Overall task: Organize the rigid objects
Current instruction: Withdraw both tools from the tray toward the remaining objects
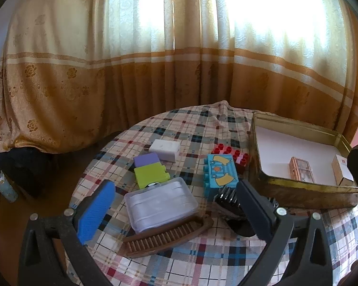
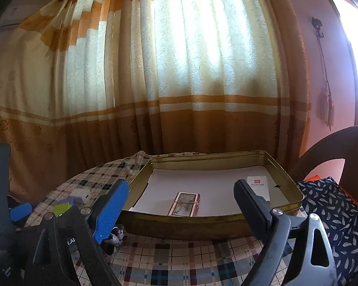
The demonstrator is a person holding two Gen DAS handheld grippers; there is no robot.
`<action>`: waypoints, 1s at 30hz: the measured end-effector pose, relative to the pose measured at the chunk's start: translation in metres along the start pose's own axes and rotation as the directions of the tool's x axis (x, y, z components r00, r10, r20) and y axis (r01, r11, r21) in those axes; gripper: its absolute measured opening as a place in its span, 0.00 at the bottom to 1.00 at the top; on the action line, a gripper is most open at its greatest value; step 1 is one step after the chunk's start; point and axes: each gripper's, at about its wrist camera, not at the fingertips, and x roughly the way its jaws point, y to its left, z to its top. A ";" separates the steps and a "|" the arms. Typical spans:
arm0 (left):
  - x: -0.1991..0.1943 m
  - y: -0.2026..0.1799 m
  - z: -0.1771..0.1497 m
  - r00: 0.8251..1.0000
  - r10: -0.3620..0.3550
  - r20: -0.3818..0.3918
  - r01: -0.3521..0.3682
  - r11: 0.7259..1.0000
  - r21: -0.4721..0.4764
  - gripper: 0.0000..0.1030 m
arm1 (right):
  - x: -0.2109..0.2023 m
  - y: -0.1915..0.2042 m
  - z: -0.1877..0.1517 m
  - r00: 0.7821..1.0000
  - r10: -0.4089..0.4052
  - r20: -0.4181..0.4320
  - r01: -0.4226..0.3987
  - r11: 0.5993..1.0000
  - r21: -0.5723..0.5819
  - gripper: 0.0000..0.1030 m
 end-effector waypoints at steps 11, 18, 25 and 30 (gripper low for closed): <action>0.004 0.011 -0.002 0.999 0.006 -0.038 -0.008 1.000 -0.030 1.00 | 0.003 0.001 -0.001 1.000 -0.010 -0.013 0.010 1.000 -0.003 0.89; 0.007 0.016 -0.003 0.998 0.007 -0.058 -0.009 0.999 -0.043 1.00 | 0.003 0.003 -0.002 1.000 0.000 -0.016 0.000 1.000 -0.012 0.89; 0.006 0.026 -0.004 0.997 0.041 -0.063 -0.043 0.999 -0.025 1.00 | 0.003 0.010 -0.003 0.999 0.037 -0.027 -0.037 0.999 -0.024 0.89; 0.011 0.052 -0.013 0.989 0.098 -0.106 -0.100 0.995 -0.010 1.00 | 0.006 0.011 -0.005 0.994 0.088 -0.062 -0.088 0.996 -0.012 0.89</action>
